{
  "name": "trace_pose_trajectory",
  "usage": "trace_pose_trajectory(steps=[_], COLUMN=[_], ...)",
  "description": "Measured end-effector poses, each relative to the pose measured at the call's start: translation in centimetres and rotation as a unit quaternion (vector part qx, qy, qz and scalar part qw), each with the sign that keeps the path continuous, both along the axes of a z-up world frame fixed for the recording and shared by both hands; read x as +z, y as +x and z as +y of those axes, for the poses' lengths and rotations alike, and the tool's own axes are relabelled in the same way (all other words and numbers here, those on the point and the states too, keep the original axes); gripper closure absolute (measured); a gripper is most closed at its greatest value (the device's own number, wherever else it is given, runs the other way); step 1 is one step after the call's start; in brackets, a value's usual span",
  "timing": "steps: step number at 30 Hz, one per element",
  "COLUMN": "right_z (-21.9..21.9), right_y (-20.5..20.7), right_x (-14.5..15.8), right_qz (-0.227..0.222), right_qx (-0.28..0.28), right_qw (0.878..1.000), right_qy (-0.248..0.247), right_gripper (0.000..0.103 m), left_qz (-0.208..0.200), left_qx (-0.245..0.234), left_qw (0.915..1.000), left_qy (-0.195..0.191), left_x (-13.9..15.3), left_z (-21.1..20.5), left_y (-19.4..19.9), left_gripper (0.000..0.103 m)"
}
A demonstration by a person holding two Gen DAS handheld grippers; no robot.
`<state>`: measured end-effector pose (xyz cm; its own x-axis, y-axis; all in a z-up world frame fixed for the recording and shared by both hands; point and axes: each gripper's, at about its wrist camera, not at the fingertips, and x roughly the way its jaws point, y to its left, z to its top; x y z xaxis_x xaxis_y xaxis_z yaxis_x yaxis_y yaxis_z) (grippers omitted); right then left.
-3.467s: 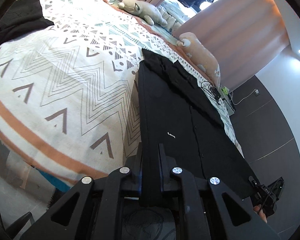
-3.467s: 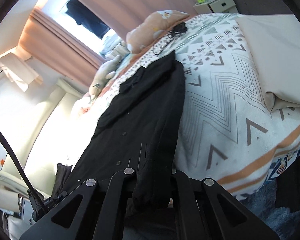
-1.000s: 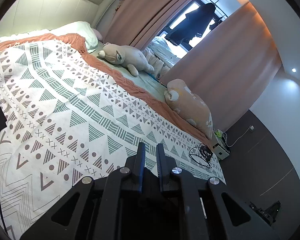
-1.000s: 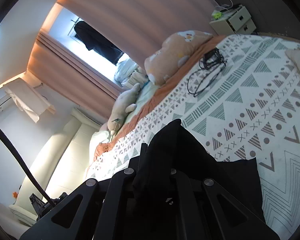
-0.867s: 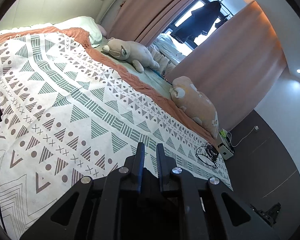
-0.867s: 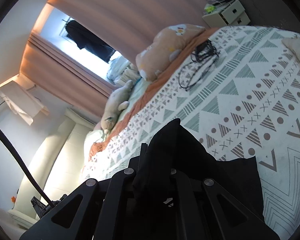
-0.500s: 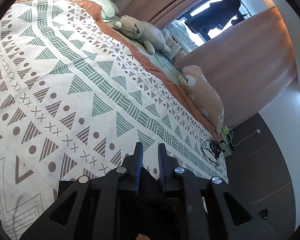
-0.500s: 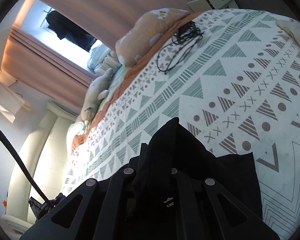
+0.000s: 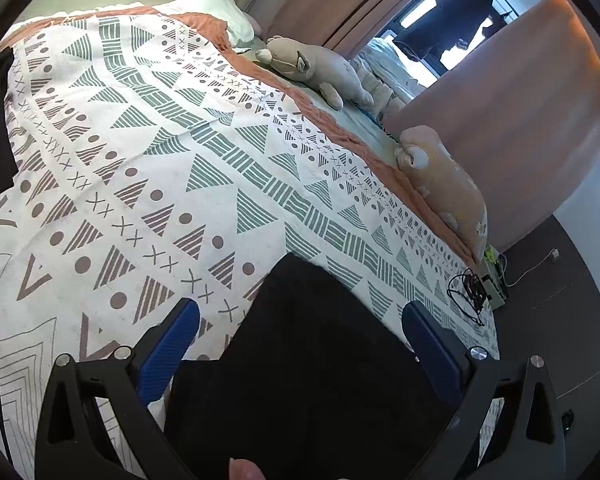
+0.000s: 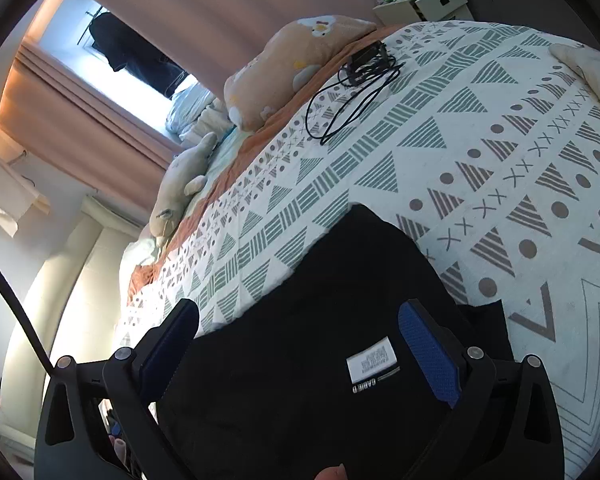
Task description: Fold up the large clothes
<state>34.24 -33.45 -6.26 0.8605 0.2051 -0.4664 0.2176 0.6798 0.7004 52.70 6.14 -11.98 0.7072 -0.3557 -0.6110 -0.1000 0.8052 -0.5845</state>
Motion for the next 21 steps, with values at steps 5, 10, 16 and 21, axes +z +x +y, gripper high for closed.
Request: trace_pose_trajectory(steps=[5,10,16,21], right_z=[0.4,0.1,0.2,-0.1], right_y=[-1.1,-3.2,-5.4,-8.5], right_x=[0.4,1.3,0.8,1.5], right_qz=[0.013,0.016,0.024,0.038], right_qx=[0.008,-0.013,-0.006,-0.033], right_qw=[1.0,0.999,0.999,0.997], right_qy=[-0.019,-0.044,-0.043,-0.059], right_gripper=[0.003,0.003,0.003,0.003], left_qz=[0.001,-0.006,-0.03,-0.019], left_qx=[-0.012,-0.001,0.013,0.008], left_qw=[0.9995,0.9988,0.997,0.9977], left_qy=[0.028,0.049,0.069,0.064], left_x=[0.5,0.9,1.1,-0.3], left_z=[0.0,1.3,2.3,2.3], left_y=[-1.6,-3.7,-7.6,-10.3], left_gripper=[0.0,0.0,0.0,0.0])
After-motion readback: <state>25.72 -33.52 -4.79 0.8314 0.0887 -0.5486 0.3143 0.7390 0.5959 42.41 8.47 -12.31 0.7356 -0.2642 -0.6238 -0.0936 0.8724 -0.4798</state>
